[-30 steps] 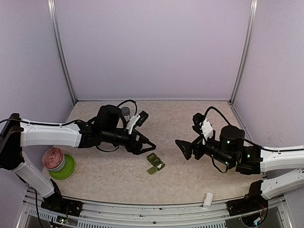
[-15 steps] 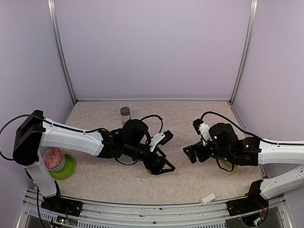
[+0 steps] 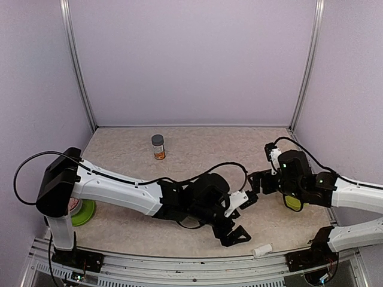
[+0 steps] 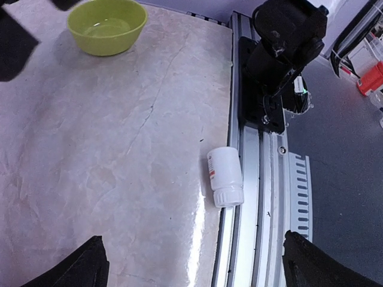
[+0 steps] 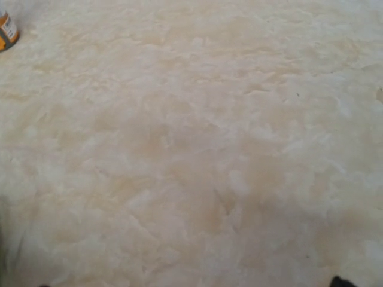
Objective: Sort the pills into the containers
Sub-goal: Pick up the pill bottle from the corner of the board.
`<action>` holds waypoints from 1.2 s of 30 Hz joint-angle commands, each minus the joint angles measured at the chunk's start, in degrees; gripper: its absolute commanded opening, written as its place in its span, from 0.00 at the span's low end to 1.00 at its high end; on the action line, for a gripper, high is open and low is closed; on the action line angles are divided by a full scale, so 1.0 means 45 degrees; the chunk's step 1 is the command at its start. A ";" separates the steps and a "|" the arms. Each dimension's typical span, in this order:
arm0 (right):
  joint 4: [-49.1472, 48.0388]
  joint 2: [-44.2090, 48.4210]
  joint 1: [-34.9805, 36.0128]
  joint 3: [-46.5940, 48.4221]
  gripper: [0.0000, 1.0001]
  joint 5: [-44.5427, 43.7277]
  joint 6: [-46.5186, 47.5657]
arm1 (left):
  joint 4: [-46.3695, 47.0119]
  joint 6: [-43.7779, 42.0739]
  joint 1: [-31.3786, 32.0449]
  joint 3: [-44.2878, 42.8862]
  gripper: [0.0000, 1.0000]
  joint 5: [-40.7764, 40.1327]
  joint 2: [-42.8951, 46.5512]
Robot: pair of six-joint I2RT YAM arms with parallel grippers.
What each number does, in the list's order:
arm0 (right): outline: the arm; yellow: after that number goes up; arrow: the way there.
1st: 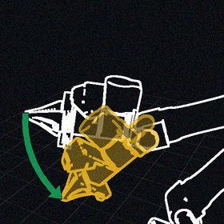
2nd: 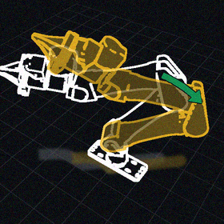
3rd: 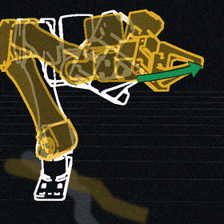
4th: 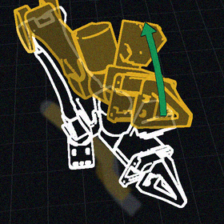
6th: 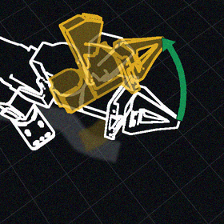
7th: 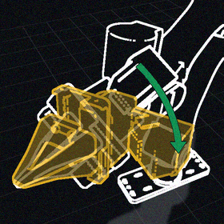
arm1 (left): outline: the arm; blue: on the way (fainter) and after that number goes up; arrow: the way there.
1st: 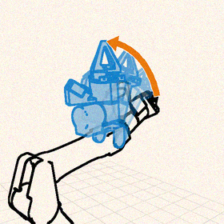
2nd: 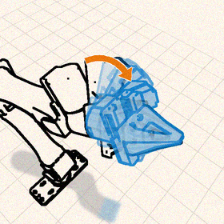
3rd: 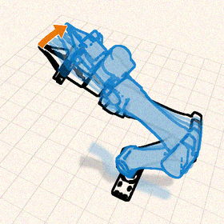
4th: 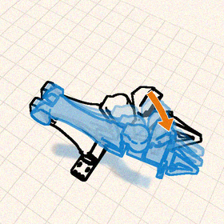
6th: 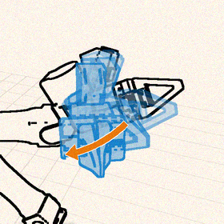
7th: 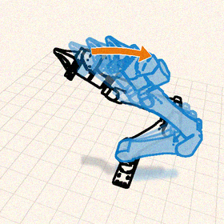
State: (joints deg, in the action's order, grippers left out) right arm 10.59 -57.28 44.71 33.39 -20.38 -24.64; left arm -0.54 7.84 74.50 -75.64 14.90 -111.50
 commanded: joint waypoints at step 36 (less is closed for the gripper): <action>-0.1298 0.0889 -0.0507 -0.0702 1.00 0.0984 0.0457 | 0.0264 -0.2075 0.2217 -0.2909 0.52 -0.3522 -0.4396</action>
State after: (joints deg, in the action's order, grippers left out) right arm 6.39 -54.59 42.94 30.98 -16.49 -22.98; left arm -3.49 -3.36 84.68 -89.95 0.40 -130.50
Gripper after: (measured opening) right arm 0.998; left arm 0.559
